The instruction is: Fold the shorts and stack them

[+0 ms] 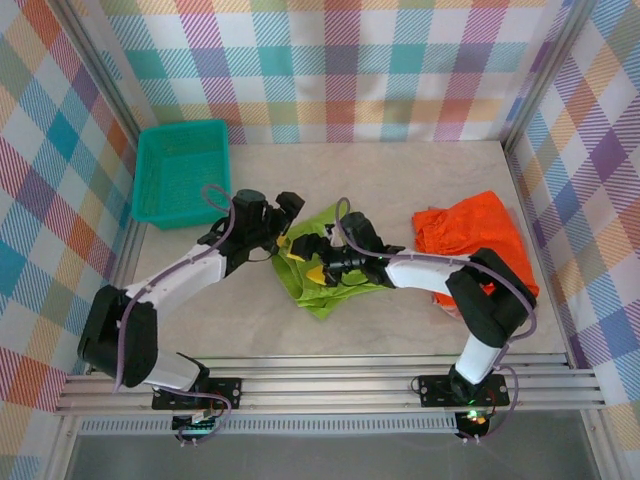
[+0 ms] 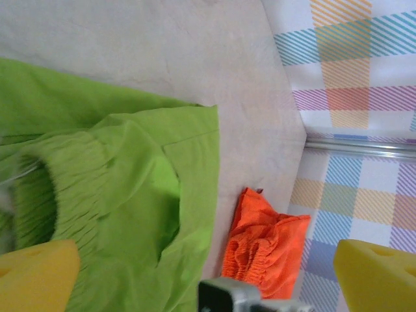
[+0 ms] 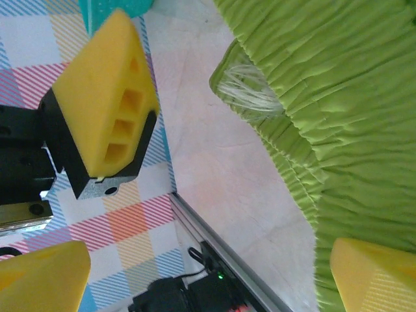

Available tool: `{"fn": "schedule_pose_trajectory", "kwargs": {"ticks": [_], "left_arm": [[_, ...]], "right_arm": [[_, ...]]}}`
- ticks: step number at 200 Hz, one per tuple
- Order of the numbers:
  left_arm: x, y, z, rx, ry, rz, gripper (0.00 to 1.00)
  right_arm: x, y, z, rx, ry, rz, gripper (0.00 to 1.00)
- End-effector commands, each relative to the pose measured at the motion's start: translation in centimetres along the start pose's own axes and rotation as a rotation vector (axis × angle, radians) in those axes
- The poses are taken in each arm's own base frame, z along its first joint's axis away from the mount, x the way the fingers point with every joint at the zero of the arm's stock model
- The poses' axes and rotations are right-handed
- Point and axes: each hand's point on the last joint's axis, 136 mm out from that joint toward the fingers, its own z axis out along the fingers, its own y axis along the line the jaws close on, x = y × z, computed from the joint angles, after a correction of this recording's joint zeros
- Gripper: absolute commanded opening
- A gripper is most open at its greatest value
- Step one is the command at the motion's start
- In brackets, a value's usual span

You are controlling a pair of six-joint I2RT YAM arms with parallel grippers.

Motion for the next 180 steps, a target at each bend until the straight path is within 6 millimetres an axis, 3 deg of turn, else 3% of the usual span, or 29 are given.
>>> {"fn": "schedule_pose_trajectory", "kwargs": {"ticks": [1, 56, 79, 113, 133, 152, 180], "left_arm": [[-0.7, -1.3, 1.5, 0.063, 0.008, -0.023, 1.00], [-1.4, 7.5, 4.6, -0.127, -0.002, -0.020, 1.00], [-1.1, 10.6, 5.1, -0.189, -0.008, -0.011, 1.00], [-1.1, 13.7, 5.0, -0.264, -0.020, 0.019, 1.00], [-1.4, 14.4, 4.8, -0.281, -0.026, 0.024, 1.00], [-2.0, 13.8, 4.4, -0.272, -0.038, 0.035, 1.00], [-2.9, 9.5, 2.4, -0.204, -0.050, 0.081, 1.00]], "right_arm": [[-0.2, -0.1, 1.1, -0.056, -0.058, 0.069, 0.94], [1.5, -5.8, 2.4, -0.034, -0.100, 0.207, 0.94], [2.4, -6.8, 2.8, -0.022, -0.090, 0.222, 0.94], [3.7, -7.6, 3.2, 0.008, -0.074, 0.232, 0.94], [4.4, -7.4, 3.2, 0.009, -0.071, 0.229, 0.94], [5.2, -6.0, 3.4, -0.016, -0.052, 0.197, 0.95], [5.6, -2.8, 2.4, -0.056, -0.047, 0.091, 0.95]]}}
